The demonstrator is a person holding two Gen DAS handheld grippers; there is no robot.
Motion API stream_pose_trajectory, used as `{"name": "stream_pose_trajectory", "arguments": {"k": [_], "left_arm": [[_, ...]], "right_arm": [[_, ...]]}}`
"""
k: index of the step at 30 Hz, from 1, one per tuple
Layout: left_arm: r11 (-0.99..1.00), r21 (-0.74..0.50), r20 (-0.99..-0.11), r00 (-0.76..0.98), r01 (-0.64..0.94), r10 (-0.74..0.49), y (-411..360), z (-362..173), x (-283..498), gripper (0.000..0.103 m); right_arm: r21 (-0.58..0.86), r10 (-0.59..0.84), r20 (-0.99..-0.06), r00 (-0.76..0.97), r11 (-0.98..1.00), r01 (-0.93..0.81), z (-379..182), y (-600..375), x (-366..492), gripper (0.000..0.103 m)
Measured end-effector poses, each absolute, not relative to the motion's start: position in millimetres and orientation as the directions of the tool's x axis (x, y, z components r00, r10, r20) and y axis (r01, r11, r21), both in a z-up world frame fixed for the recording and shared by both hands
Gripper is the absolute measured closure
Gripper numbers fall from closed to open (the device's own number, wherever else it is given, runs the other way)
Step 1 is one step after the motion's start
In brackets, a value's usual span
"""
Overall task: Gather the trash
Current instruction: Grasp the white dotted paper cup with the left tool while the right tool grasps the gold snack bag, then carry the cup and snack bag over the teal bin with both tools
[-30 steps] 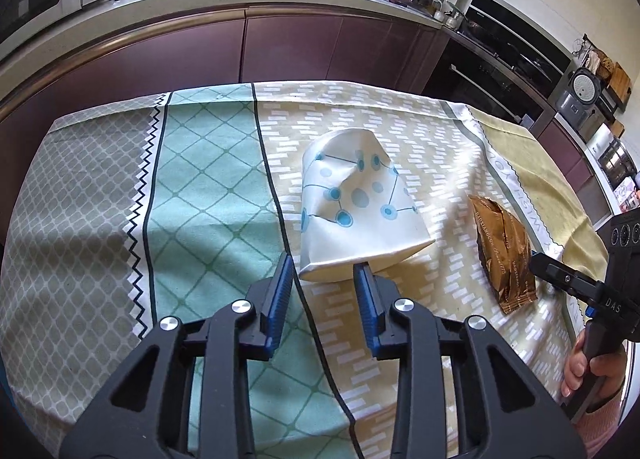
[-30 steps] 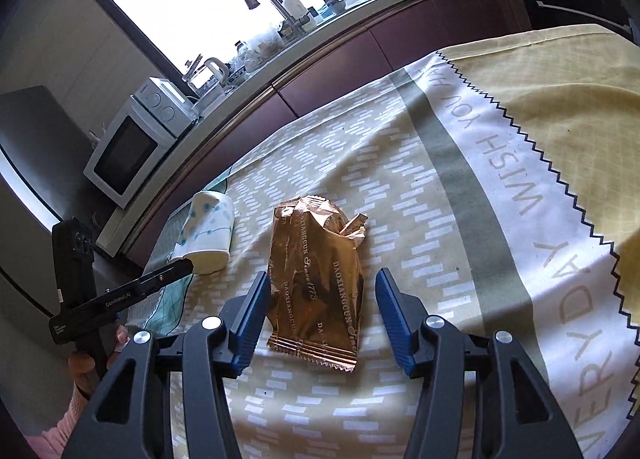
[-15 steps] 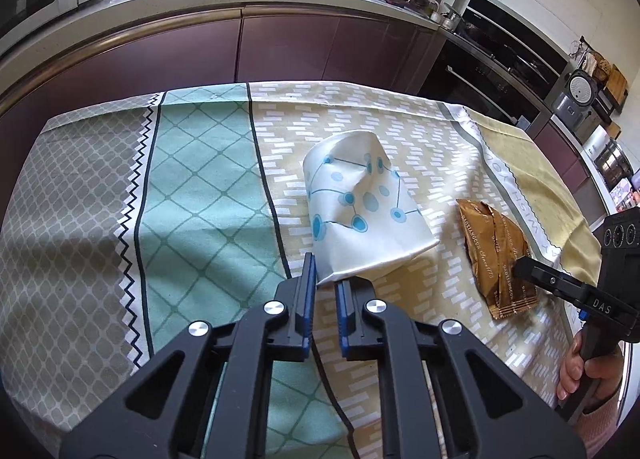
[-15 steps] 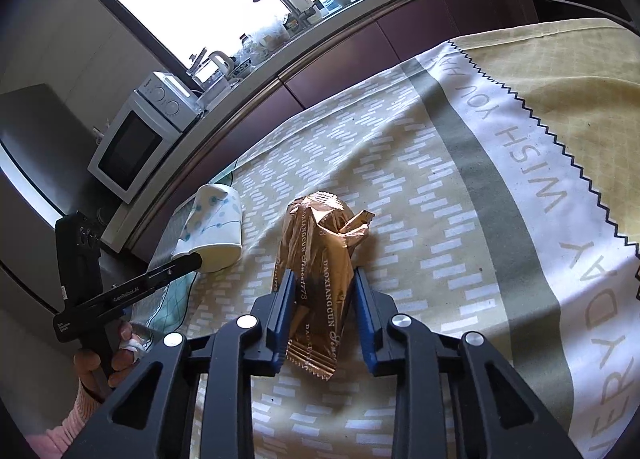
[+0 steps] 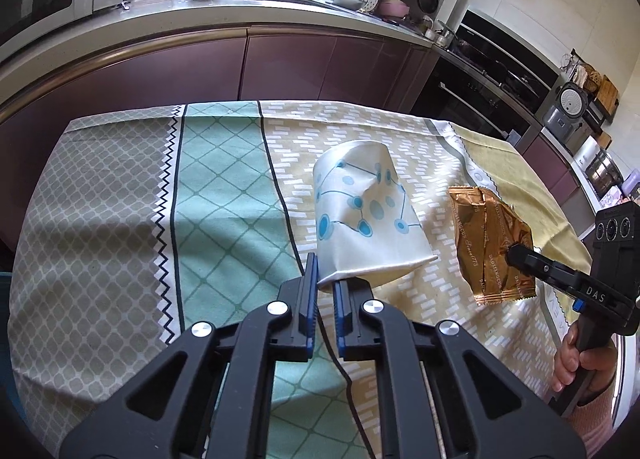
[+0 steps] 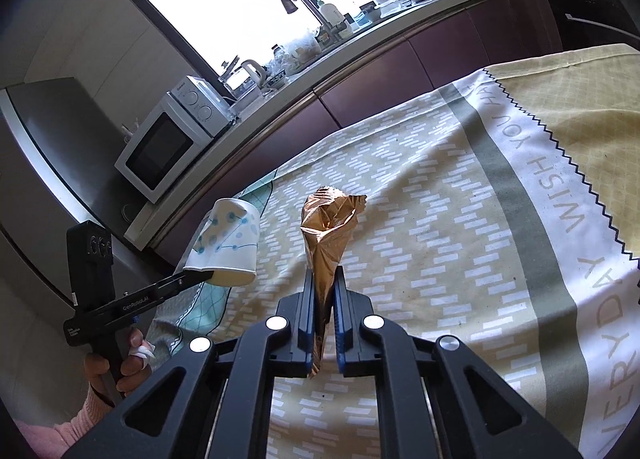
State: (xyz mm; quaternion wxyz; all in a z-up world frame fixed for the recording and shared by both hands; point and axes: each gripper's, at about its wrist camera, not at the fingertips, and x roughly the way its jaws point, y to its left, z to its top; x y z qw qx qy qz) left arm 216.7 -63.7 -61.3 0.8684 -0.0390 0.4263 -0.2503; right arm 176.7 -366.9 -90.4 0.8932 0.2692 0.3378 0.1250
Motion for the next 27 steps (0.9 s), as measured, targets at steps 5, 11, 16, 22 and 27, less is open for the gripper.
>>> {"name": "stream_pose_trajectory", "arguments": {"k": [5,11,16,22,27], "left_arm": [[0.874,-0.282,-0.713,0.522,0.396,-0.467,-48.1,-53.3,200.5,0.096],[0.876,-0.271,-0.707,0.535,0.399,-0.463,-29.5,-45.8,179.4,0.096],[0.884,-0.257,-0.697,0.559,0.389,-0.449,-10.1,-38.5,162.1,0.096],[0.896,-0.251,-0.684,0.588,0.365,-0.431,18.6,-28.9,142.4,0.096],[0.906,-0.252,-0.681,0.603,0.339,-0.415,40.0,-25.5,126.3,0.096]], "right_arm": [[0.570,0.432,-0.504,0.748,0.817,-0.087,-77.7,-356.6,171.1,0.096],[0.572,0.468,-0.488,0.737,0.809,-0.135,-71.4,-338.1,168.8,0.096],[0.576,0.500,-0.480,0.721,0.799,-0.170,-68.4,-320.8,170.5,0.096],[0.576,0.535,-0.473,0.699,0.789,-0.214,-64.5,-299.4,171.7,0.096],[0.577,0.564,-0.466,0.681,0.778,-0.249,-61.7,-281.7,174.1,0.096]]}}
